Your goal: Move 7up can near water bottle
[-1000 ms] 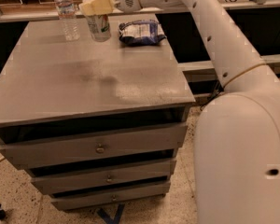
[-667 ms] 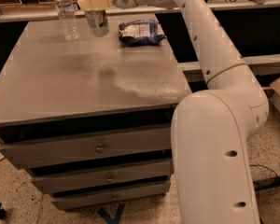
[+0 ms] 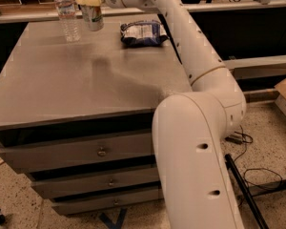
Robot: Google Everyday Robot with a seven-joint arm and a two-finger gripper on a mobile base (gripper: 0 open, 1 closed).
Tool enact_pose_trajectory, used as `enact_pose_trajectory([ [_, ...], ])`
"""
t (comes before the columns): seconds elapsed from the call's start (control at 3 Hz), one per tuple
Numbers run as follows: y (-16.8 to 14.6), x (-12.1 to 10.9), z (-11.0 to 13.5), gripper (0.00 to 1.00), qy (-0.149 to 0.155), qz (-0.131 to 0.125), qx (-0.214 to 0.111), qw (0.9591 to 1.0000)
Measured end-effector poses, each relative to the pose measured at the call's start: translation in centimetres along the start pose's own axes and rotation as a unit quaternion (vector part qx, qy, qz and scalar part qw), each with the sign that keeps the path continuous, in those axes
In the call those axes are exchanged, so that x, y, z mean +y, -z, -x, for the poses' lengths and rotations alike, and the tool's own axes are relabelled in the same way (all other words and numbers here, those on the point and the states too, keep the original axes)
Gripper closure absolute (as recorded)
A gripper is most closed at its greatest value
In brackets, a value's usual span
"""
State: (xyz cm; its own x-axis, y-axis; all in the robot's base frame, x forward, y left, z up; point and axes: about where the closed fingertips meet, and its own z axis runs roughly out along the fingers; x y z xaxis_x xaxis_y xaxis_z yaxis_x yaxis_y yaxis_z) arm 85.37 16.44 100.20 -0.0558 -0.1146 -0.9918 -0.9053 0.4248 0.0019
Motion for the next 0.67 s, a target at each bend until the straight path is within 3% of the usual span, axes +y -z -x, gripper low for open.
enact_pose_trajectory([
  [0.67,-2.8,-2.3,-1.7,1.0,-0.027,-0.051,0.006,0.9983],
])
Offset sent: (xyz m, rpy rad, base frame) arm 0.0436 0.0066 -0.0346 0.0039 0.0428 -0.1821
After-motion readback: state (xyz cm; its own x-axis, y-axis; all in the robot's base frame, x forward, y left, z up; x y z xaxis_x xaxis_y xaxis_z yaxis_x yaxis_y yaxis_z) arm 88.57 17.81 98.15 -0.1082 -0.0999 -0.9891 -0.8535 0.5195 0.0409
